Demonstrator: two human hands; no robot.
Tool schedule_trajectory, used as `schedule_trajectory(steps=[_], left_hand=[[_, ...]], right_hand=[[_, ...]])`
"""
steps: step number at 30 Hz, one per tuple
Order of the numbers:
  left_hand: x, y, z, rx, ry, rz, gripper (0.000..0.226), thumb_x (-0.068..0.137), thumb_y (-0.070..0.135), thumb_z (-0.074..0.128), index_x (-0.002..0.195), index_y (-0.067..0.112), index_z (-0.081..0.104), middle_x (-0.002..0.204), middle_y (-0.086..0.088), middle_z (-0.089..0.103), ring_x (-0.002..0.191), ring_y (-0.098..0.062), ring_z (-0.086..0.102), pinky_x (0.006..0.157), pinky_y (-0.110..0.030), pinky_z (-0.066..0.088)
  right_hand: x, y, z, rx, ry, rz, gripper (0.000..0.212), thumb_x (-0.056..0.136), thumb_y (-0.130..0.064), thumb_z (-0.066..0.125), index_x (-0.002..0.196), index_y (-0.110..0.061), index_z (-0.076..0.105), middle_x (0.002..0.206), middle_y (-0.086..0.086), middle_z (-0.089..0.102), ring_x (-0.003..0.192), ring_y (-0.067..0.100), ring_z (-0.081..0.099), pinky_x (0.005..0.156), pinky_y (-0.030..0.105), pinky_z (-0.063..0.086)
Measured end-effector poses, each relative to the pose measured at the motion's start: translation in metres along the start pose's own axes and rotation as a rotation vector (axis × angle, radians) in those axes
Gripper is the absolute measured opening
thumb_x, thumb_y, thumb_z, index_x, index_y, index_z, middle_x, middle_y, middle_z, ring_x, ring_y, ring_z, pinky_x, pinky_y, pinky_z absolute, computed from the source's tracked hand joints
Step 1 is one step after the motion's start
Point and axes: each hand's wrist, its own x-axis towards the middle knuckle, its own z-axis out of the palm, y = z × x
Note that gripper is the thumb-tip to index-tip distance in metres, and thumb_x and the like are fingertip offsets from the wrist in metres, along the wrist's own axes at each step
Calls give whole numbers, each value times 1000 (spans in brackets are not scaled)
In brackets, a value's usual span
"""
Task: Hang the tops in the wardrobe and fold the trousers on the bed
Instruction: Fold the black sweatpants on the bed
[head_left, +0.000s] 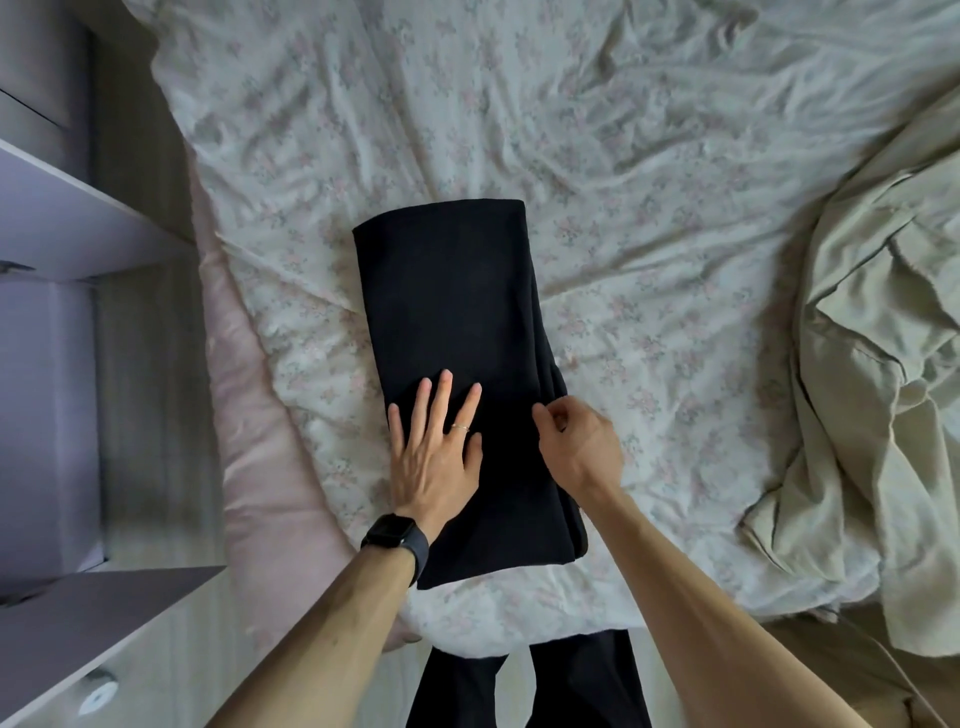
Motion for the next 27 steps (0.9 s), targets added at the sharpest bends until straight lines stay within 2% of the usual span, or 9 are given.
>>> schedule_trajectory(steps=[6,9,12,14,15,20,22,24,27], left_hand=[[1,-7,5,52,36,56,63,101,44,40,160,37,19,169,-2,7,156,-23,4,121,-61,12],[1,-5,3,39,56,51,61,101,44,38,159,37,19,169,-2,6,156,-24,1,122,-60,9],[8,0,0,33,82,13,60,103,44,30,160,35,16,170,-2,3,156,-25,-2,123,-58,4],[14,-6,4,63,69,19,60,103,45,28,160,36,13,170,-1,1,156,-26,-2,123,-59,8],[15,-13,6,70,62,20,59,103,46,28,160,37,13,170,1,2,156,-26,-1,123,-59,10],[13,-61,7,59,78,-227,62,104,48,27,161,35,6,170,-3,-1,156,-27,-5,123,-60,3],[-7,-56,-2,-8,82,-254,65,104,46,31,162,28,7,169,-7,2,156,-29,2,122,-59,9],[-40,-30,-7,-139,93,-257,68,102,45,45,161,24,18,166,-10,17,150,-31,24,117,-53,27],[-94,9,-12,-537,3,-643,68,93,48,61,149,16,38,146,-10,41,130,-31,47,100,-45,49]], right_hand=[[2,7,-5,-80,78,110,24,102,-46,43,95,-26,53,100,-7,61,82,15,56,71,36,50],[-1,-1,3,-130,127,83,22,102,-38,44,113,-21,53,121,-1,57,100,21,55,80,39,48],[-12,-18,19,-225,322,-353,47,99,-32,50,143,-15,47,152,5,41,134,24,42,100,37,39],[-11,-14,36,-395,214,-648,59,103,-34,45,157,-16,32,167,4,21,153,20,21,119,41,25],[-6,-5,41,-490,144,-683,62,104,-39,42,160,-18,24,169,2,11,156,19,10,124,46,17],[6,51,32,-578,65,-222,70,105,-57,13,160,-22,-14,165,1,-27,151,18,-28,122,54,-15],[-24,56,28,-481,91,-194,71,106,-53,19,161,-16,-6,168,4,-17,154,20,-19,124,52,-6],[-65,62,28,-319,130,-176,69,105,-50,36,160,-14,16,167,6,12,154,25,10,123,47,18],[-111,76,30,26,77,33,53,97,-48,56,139,-17,48,141,3,47,127,24,50,103,39,46]])
